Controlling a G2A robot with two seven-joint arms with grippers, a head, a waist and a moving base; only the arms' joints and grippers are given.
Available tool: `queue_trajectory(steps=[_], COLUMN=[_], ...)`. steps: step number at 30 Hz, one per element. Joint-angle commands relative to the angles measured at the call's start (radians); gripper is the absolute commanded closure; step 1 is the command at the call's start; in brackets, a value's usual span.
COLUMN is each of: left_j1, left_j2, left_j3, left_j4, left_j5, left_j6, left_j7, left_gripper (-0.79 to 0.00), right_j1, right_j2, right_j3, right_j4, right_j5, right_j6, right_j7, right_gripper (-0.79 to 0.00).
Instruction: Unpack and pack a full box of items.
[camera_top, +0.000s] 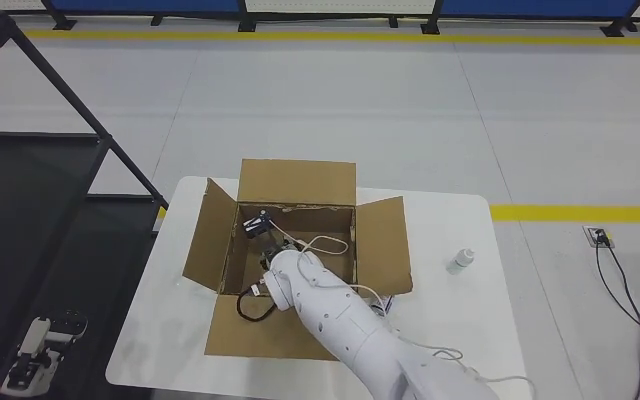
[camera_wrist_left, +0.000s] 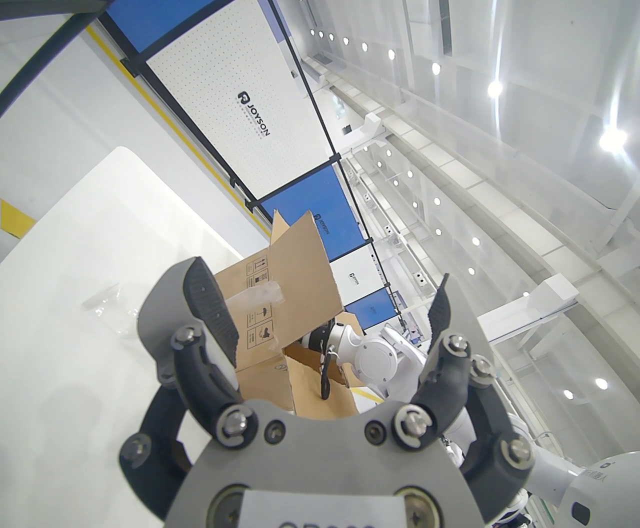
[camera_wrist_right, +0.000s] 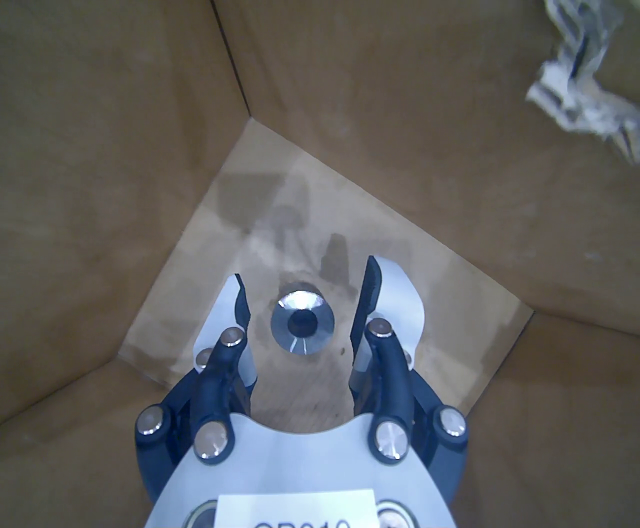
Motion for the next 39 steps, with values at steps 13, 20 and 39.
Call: queue_trajectory(steps=[13,20,39], left_j1=[0.000,0.000,0.000], left_j2=[0.000,0.000,0.000], left_j3=[0.000,0.000,0.000], left_j4=[0.000,0.000,0.000], left_j5=[0.000,0.000,0.000], left_j6=[0.000,0.000,0.000], left_j7=[0.000,0.000,0.000], left_gripper=[-0.785,-0.785,-0.785], right_j1=[-0.049,-0.217,-1.243], right_j2=[0.097,0.242,0.586], right_j3=[0.074,0.168,0.927], right_j4=[-0.091,-0.444,-1.881], right_j5=[-0.053,-0.183,-0.583], right_j6=[-0.102,-0.061,-0.476], right_j7=[-0.199,-0.239,-0.076], right_gripper=[-0.754,-0.776,-0.785])
